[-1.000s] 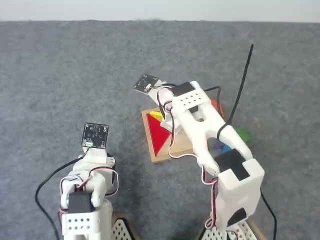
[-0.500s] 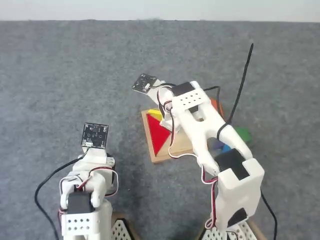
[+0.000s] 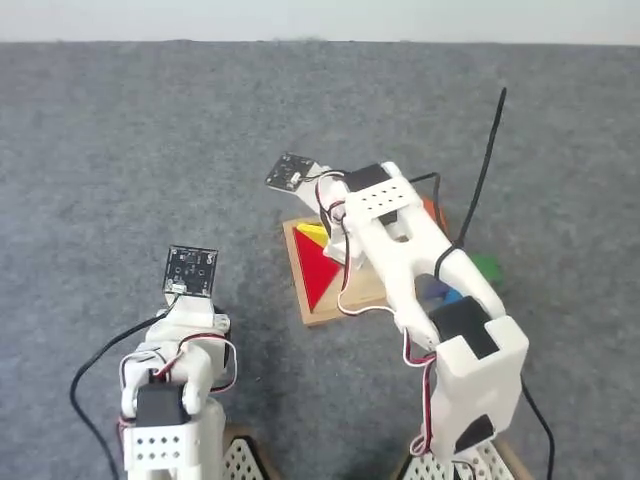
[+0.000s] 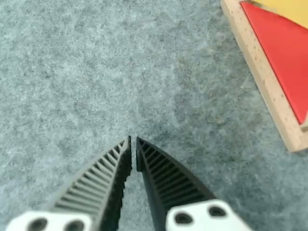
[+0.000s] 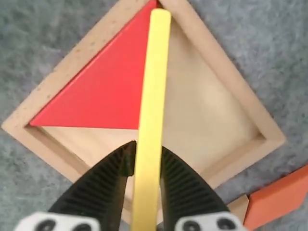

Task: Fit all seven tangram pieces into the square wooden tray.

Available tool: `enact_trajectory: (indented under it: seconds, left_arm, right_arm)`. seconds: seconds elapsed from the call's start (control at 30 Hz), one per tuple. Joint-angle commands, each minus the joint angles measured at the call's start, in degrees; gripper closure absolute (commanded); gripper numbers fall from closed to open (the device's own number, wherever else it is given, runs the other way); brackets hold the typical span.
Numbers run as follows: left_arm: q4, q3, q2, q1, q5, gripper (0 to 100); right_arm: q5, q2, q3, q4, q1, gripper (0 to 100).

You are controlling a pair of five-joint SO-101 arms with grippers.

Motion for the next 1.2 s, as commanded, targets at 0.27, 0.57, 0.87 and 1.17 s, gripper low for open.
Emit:
enact_trajectory:
  seconds: [0.27, 0.57, 0.87, 1.17]
  left_arm:
    - [0.2, -0.6, -1.0, 0.3, -0.1, 98]
    - [0.2, -0.6, -1.0, 0.3, -0.1, 98]
    - [0.2, -0.6, -1.0, 0.3, -0.1, 98]
    - [0.2, -0.6, -1.0, 0.3, -0.1, 98]
  right_arm:
    - [1.8, 0.1, -2.2, -0.9, 1.7, 99.1]
    - [2.6, -0.4, -2.2, -0.5, 2.0, 98.9]
    - [4.3, -2.5, -2.2, 1.0, 2.0, 98.8]
    - [4.0, -4.7, -1.9, 1.5, 1.7, 82.8]
